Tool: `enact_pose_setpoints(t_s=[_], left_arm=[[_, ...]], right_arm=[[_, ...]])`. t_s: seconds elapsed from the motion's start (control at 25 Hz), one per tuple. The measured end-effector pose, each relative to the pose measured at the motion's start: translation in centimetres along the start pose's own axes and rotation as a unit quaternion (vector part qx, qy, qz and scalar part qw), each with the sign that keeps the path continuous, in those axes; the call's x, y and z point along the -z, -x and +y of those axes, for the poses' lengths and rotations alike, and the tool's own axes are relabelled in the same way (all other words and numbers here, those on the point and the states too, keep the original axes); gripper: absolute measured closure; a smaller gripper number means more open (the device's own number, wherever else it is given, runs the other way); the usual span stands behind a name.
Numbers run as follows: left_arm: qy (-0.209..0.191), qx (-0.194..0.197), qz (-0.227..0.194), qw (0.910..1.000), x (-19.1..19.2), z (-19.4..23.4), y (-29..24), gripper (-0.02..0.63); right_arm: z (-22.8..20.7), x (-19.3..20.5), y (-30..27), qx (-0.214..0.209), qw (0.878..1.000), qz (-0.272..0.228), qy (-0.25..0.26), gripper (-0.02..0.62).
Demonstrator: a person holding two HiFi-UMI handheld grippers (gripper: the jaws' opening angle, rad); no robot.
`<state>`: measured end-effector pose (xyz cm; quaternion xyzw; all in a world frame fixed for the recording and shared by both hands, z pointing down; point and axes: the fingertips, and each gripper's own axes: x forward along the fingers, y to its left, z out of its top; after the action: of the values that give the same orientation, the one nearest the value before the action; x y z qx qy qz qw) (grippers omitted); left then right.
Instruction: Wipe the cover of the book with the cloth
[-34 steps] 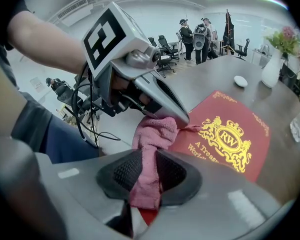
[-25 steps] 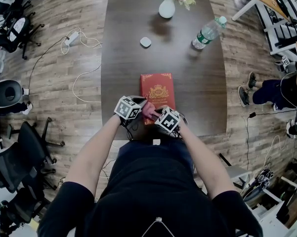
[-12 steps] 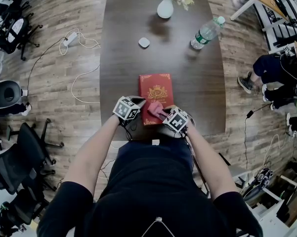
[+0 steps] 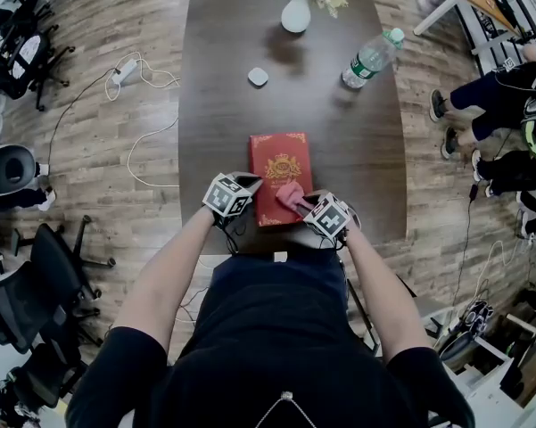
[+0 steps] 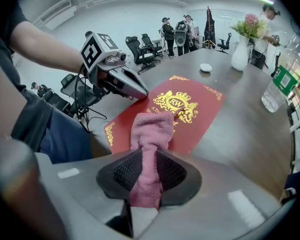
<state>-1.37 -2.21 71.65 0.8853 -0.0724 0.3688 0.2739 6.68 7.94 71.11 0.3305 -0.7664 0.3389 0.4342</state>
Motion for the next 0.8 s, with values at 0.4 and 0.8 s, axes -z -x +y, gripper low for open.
enact_pose_setpoints(t_s=[0.4, 0.8], left_arm=[[0.019, -0.008, 0.007, 0.9998, -0.7, 1.3, 0.3, 0.611], [0.017, -0.012, 0.01, 0.9997, -1.7, 2.6, 0.6, 0.611]], right_arm=[[-0.8, 0.7, 0.8, 0.009, 1.0, -0.003, -0.013, 0.499], [-1.5, 1.7, 1.4, 0.021, 1.0, 0.001, -0.019, 0.499]])
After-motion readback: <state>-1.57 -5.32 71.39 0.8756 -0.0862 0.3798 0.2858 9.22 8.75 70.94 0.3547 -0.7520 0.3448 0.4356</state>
